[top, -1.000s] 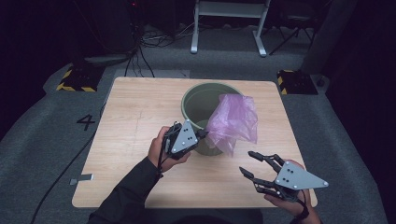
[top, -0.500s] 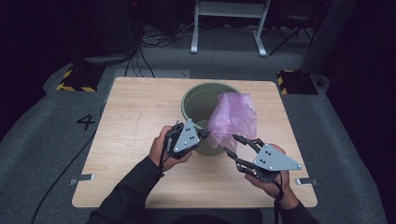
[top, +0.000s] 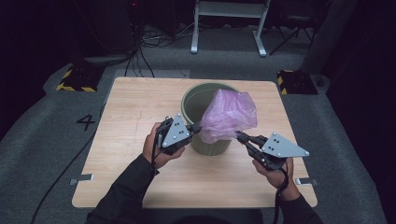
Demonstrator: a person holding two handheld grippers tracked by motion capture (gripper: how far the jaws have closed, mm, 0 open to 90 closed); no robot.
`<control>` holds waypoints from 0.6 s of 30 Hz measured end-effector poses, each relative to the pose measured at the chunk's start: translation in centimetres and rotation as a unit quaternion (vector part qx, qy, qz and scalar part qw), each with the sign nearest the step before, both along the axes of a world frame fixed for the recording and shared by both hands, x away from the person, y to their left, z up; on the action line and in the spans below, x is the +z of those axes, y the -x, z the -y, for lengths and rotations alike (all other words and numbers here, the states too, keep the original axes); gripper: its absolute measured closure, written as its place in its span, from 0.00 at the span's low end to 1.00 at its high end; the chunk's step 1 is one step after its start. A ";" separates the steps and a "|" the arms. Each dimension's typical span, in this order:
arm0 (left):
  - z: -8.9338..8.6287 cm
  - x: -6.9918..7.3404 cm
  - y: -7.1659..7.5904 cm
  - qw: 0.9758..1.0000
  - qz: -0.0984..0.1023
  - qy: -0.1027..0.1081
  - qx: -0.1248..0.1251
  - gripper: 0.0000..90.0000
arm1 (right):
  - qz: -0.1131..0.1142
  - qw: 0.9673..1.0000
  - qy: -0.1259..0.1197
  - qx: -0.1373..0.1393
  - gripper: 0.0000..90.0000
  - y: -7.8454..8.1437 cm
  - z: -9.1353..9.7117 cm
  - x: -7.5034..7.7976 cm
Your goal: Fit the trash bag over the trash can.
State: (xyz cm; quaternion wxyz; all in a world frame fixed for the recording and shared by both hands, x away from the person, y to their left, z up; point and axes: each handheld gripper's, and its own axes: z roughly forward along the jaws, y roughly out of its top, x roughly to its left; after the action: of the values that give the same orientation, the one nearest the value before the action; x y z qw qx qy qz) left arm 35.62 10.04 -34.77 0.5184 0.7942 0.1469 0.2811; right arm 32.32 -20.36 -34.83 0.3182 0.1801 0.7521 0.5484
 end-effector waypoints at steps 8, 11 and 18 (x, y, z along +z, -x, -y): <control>-2.8 -0.1 -1.1 0.999 -0.016 0.011 0.031 1.00 | -0.029 0.999 -0.015 -0.030 1.00 -1.0 2.2 -0.4; -3.8 -0.5 -1.5 0.999 -0.026 0.013 0.043 1.00 | -0.046 0.998 -0.020 -0.045 1.00 -1.5 3.1 -1.0; -5.1 -1.4 -1.5 0.998 -0.047 0.020 0.035 1.00 | -0.084 0.995 -0.013 -0.047 1.00 -2.2 4.5 -2.6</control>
State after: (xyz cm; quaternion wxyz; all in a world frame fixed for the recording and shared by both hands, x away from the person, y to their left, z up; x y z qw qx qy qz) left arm 37.17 15.14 -36.16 0.5170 0.7901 0.2042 0.2585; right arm 34.50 -24.81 -37.38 0.2773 0.2651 0.7592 0.5257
